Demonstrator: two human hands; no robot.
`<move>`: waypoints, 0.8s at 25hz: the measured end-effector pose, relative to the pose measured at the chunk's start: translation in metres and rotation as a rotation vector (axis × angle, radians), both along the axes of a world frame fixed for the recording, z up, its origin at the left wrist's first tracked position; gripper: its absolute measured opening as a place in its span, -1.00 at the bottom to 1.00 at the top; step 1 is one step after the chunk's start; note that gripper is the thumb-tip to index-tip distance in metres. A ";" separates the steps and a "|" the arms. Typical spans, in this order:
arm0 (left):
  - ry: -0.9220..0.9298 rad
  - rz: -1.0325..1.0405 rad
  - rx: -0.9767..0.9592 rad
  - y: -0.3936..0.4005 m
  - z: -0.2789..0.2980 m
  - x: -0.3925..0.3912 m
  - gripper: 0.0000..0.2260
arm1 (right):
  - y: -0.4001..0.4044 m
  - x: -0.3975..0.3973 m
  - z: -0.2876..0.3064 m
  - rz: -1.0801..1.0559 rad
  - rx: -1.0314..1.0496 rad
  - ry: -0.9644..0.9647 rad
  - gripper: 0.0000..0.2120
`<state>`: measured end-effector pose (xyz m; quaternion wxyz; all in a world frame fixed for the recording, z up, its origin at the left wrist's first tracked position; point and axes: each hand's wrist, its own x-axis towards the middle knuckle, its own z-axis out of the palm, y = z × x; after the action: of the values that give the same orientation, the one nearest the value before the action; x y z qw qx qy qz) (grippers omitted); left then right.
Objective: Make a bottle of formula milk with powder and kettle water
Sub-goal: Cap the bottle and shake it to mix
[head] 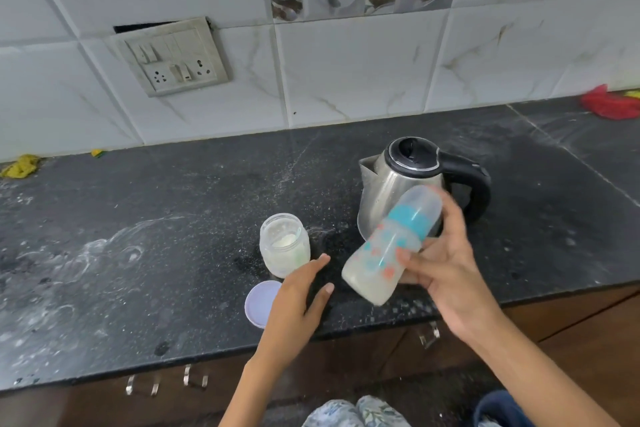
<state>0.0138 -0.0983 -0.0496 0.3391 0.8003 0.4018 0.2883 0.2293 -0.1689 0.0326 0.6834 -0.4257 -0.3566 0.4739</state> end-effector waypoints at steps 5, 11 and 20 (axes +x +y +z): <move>0.091 -0.093 0.029 -0.003 -0.018 0.011 -0.65 | -0.007 -0.006 0.008 0.020 -0.023 0.041 -0.18; 0.248 -0.058 0.051 -0.010 -0.032 0.017 -0.61 | -0.022 0.007 0.015 -0.057 -0.007 0.161 -0.28; 0.726 -0.069 0.146 -0.024 -0.047 0.037 -0.52 | -0.033 0.016 0.024 -0.089 -0.168 0.413 -0.33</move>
<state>0.0512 -0.1225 -0.0968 0.1262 0.8855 0.4471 0.0021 0.2457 -0.2018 0.0570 0.7242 -0.3904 -0.1495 0.5484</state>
